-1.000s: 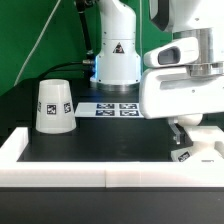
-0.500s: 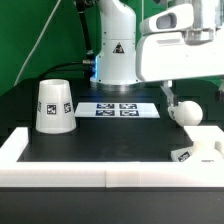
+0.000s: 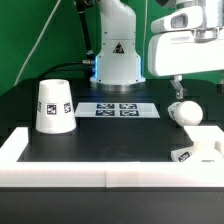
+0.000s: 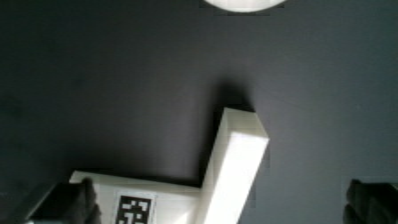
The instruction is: Assemble lamp
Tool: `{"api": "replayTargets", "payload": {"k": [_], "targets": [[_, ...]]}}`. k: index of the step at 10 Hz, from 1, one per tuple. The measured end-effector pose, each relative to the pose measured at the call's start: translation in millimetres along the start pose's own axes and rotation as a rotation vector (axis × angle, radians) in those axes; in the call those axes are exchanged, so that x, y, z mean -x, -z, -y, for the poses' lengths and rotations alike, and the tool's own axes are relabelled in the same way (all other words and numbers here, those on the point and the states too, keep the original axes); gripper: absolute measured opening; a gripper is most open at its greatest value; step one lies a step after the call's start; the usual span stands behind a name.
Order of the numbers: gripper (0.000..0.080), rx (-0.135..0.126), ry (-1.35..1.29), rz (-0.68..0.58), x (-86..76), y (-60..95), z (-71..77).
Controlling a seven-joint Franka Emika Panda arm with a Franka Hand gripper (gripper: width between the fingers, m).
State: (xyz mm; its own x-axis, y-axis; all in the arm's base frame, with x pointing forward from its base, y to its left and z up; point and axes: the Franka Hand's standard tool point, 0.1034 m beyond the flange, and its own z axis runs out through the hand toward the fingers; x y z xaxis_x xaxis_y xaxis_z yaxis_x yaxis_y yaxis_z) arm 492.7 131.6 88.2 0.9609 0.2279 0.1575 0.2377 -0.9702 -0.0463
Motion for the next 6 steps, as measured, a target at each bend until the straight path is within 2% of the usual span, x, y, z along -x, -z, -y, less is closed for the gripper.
{"api": "replayTargets", "payload": {"k": [3, 5, 6], "targets": [[0.0698, 0.001, -0.001, -0.007, 6.1, -4.5, -0.4], [0.0698, -0.002, 0.015, -0.019, 35.7, -10.2, 10.1], [0.0698, -0.001, 0.065, -0.027, 43.2, -14.0, 11.5]]}}
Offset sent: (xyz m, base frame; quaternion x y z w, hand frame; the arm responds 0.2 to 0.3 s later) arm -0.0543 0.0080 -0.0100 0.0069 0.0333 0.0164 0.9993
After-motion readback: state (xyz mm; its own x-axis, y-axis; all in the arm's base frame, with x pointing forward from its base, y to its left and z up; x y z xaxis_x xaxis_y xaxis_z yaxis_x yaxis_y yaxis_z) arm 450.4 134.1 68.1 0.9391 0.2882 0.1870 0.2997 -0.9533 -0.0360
